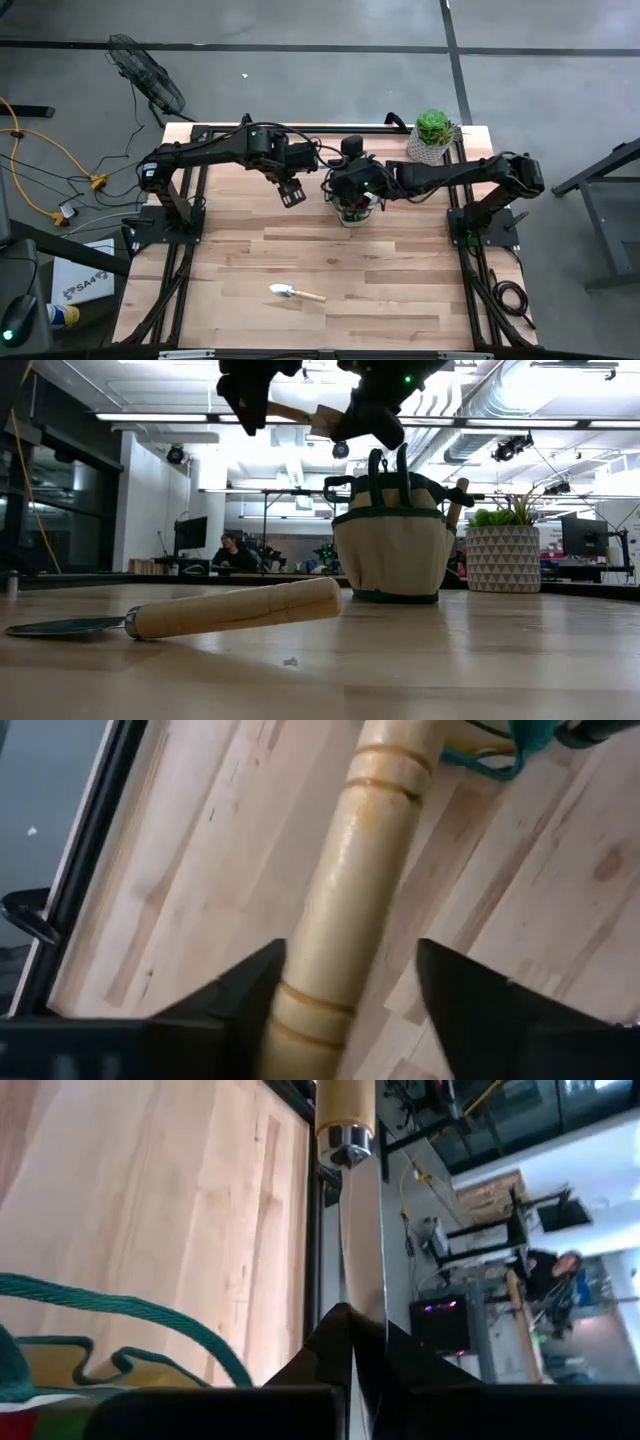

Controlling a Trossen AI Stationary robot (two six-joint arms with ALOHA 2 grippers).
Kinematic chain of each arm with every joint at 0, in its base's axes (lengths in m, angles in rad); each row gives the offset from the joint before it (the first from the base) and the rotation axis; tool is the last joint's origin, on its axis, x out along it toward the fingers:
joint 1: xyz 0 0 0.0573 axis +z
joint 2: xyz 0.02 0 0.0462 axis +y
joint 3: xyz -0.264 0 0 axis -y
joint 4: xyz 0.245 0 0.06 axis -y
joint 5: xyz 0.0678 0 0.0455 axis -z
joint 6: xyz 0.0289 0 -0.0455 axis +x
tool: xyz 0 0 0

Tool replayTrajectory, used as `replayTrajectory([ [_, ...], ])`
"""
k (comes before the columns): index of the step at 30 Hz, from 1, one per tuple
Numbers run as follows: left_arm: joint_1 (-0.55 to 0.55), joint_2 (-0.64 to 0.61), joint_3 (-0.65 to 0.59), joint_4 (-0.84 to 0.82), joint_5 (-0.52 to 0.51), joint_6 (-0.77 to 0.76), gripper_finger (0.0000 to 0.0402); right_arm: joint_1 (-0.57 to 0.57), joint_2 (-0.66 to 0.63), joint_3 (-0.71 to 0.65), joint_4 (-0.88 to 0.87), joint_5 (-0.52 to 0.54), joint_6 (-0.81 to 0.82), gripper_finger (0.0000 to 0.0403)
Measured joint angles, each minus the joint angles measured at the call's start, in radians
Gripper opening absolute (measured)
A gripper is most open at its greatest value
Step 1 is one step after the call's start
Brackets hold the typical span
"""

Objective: Pick & Place Garden tools in Gardening bag
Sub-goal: Put the left brown trowel into the gardening bag

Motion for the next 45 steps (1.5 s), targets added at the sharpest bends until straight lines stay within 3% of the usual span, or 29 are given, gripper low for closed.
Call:
replayTrajectory([
  [5, 0.001, -0.003, 0.009, 0.014, -0.036, -0.003, 0.0276, -0.001, -0.005, 0.0, -0.012, 0.054, 0.087, 0.0002],
  [13, 0.04, -0.004, 0.125, 0.003, -0.145, 0.028, 0.0288, -0.016, -0.046, 0.0, -0.013, 0.137, 0.115, 0.0002],
  [18, 0.063, -0.005, 0.188, 0.019, -0.266, 0.33, 0.0288, -0.041, -0.103, 0.0, -0.015, 0.129, 0.154, 0.0002],
  [23, 0.07, -0.005, 0.194, 0.164, -0.387, 0.709, 0.0288, -0.069, -0.167, 0.0, -0.056, 0.083, 0.224, 0.0003],
  [27, 0.123, -0.005, 0.194, 0.259, -0.398, 0.849, 0.0289, -0.097, -0.214, 0.0, -0.132, 0.071, 0.333, 0.0003],
  [30, 0.192, -0.01, 0.194, 0.293, -0.336, 0.888, 0.0288, -0.119, -0.246, 0.0, -0.212, 0.058, 0.412, 0.0003],
  [33, 0.28, -0.024, 0.194, 0.334, -0.201, 0.898, 0.0278, -0.137, -0.272, 0.0, -0.27, 0.036, 0.489, 0.0003],
  [40, 0.501, -0.042, 0.195, 0.435, 0.328, 0.814, 0.0238, -0.147, -0.279, 0.0, -0.292, 0.073, 0.515, 0.0003],
  [45, 0.572, -0.036, 0.195, 0.505, 0.591, 0.92, 0.0223, -0.176, -0.279, 0.0, -0.291, 0.0, 0.573, 0.0003],
])
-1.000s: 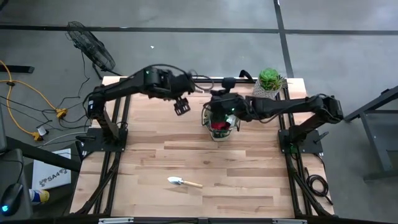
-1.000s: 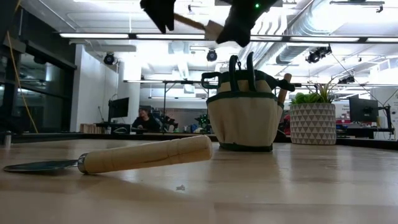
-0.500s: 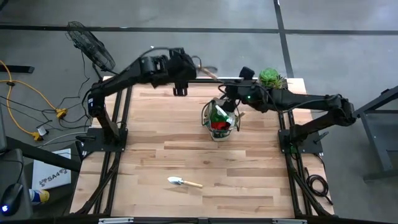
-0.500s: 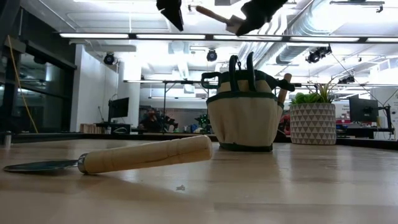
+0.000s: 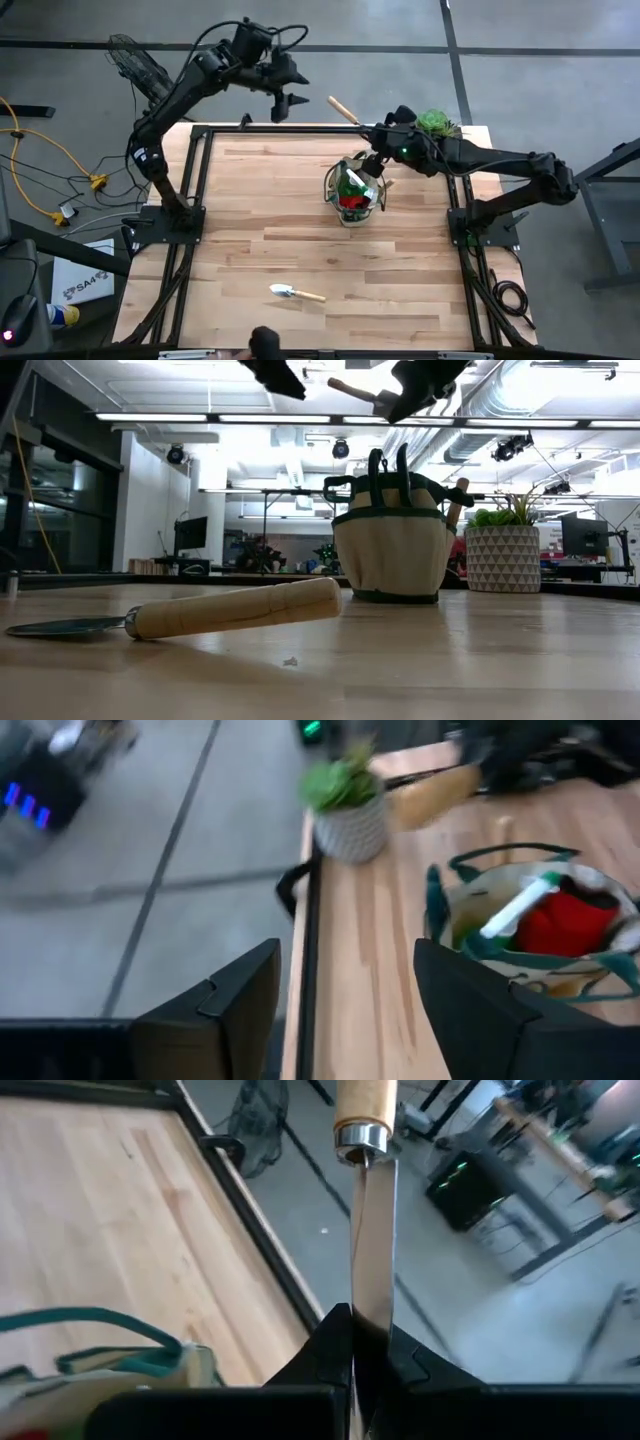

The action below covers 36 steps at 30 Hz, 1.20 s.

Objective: Pick & Place Garden tools in Gardening bag
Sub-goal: Put the left brown trowel into the gardening bag

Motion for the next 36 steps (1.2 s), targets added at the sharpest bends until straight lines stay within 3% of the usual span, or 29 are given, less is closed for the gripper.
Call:
replayTrajectory([
  [5, -0.011, 0.006, -0.001, 0.046, 0.102, 0.137, 0.022, -0.038, 0.0, 0.0, 0.0, -0.082, 0.079, 0.0003],
  [10, -0.032, 0.012, -0.001, 0.079, 0.103, 0.129, 0.022, -0.039, 0.0, 0.0, 0.001, -0.079, 0.099, 0.0003],
  [18, -0.036, 0.024, -0.001, 0.128, 0.104, -0.208, 0.022, -0.031, 0.0, 0.0, 0.002, 0.028, 0.082, 0.0003],
  [25, -0.044, 0.027, -0.001, 0.23, 0.124, -0.544, 0.022, -0.024, 0.0, 0.0, 0.095, 0.044, 0.034, 0.0003],
  [31, -0.063, 0.027, -0.001, 0.371, 0.105, -0.7, 0.022, -0.003, 0.0, 0.0, 0.231, 0.111, -0.066, 0.0003],
  [36, -0.075, 0.027, -0.001, 0.425, 0.084, -0.737, 0.022, 0.024, 0.0, 0.0, 0.347, 0.225, -0.169, 0.0003],
])
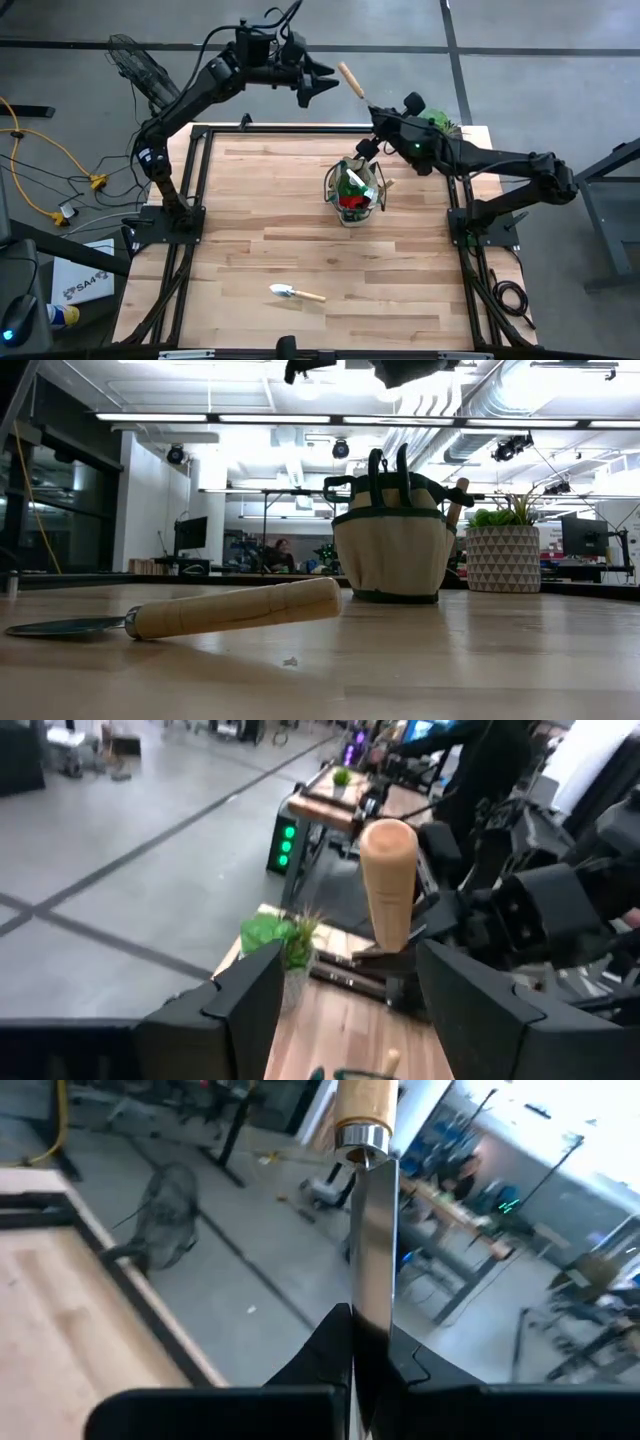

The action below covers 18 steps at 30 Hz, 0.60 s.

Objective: Pick & Place Garden tools in Gardening bag
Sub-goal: Put the left brown trowel into the gardening bag

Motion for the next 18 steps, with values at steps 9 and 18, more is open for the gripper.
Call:
replayTrajectory([
  [9, -0.05, 0.0, 0.0, 0.167, 0.02, 0.004, 0.022, 0.007, 0.0, 0.0, 0.098, 0.054, -0.046, 0.0003],
  [18, -0.102, 0.0, 0.0, 0.256, -0.106, 0.0, 0.022, 0.026, 0.0, 0.0, 0.156, 0.068, -0.101, 0.0003],
])
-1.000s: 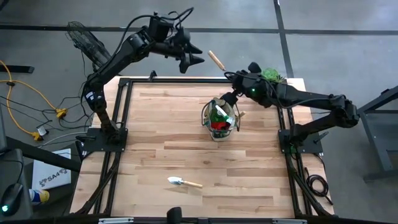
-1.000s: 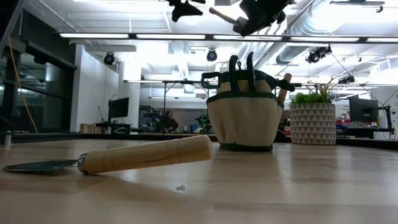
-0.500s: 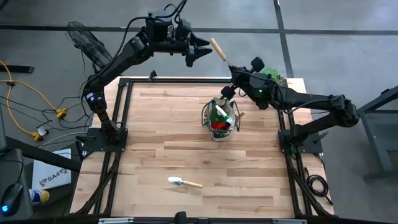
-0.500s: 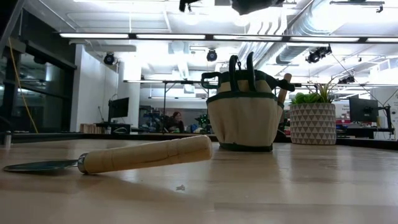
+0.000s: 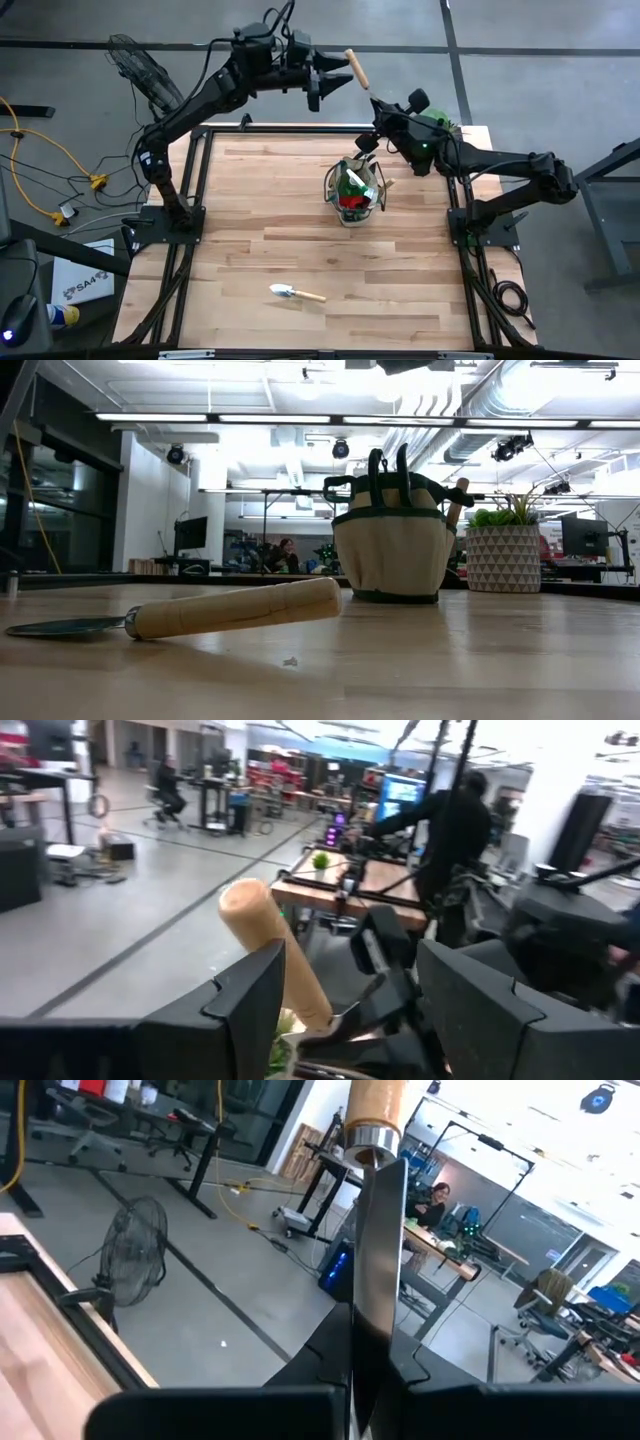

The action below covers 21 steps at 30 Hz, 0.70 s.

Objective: Pick & Place Garden tools in Gardening bag
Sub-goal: Put the left brown trowel into the gardening bag

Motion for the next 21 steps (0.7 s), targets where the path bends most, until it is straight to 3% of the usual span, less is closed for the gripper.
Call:
replayTrajectory([
  [12, -0.003, 0.0, 0.0, 0.018, -0.104, -0.027, 0.022, 0.035, 0.0, 0.0, 0.023, 0.063, -0.036, 0.0003],
  [21, -0.007, 0.0, 0.0, 0.057, -0.073, -0.056, 0.022, 0.036, 0.0, 0.0, 0.038, 0.053, -0.027, 0.0003],
])
